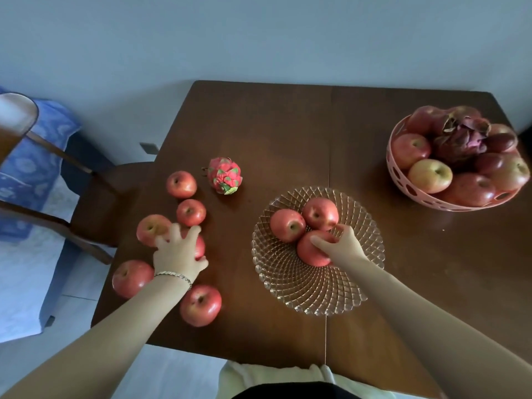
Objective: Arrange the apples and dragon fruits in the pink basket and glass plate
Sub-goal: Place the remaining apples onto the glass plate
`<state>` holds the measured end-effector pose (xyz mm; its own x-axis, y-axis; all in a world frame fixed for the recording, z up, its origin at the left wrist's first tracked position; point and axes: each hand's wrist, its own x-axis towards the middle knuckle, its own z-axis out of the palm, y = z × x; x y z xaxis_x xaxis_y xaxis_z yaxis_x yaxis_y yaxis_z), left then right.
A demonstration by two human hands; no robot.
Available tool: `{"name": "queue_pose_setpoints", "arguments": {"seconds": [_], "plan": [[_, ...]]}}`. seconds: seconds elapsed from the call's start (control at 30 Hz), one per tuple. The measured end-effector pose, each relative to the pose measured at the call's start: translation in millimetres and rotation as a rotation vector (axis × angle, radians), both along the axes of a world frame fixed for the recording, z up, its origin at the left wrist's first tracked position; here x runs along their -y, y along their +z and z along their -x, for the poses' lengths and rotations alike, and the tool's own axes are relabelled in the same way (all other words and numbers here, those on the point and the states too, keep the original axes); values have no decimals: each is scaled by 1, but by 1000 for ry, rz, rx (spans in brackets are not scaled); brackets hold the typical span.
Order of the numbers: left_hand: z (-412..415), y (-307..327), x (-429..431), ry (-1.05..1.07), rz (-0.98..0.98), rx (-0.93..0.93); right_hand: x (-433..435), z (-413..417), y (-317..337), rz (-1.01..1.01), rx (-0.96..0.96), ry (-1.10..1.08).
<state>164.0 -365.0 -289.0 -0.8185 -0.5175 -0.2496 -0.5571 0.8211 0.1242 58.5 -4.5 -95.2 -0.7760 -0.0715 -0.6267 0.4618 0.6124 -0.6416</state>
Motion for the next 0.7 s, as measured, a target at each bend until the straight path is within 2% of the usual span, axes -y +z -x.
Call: {"name": "queue_pose_setpoints", "arguments": {"seconds": [0.03, 0.07, 0.13, 0.17, 0.23, 0.37, 0.53, 0.7], "plan": [[1, 75, -39, -42, 35, -36, -1, 0, 0, -1, 0, 2], [3, 162, -93, -176, 14, -79, -1, 0, -1, -2, 0, 4], [6, 235, -154, -290, -112, -156, -1, -1, 0, -1, -2, 5], [11, 247, -172, -357, -142, -133, -1, -1, 0, 2, -2, 4], [23, 239, -194, -472, -188, 2, -2, 0, -1, 11, 4, -8], [33, 217, -210, -576, -87, 127, -2, 0, -1, 31, 18, -31], [28, 197, -218, -649, -41, 86, -3, -1, -4, 32, -2, -34], [17, 191, -211, -581, -218, -32, -5, -2, -7, 27, 0, -44]]}}
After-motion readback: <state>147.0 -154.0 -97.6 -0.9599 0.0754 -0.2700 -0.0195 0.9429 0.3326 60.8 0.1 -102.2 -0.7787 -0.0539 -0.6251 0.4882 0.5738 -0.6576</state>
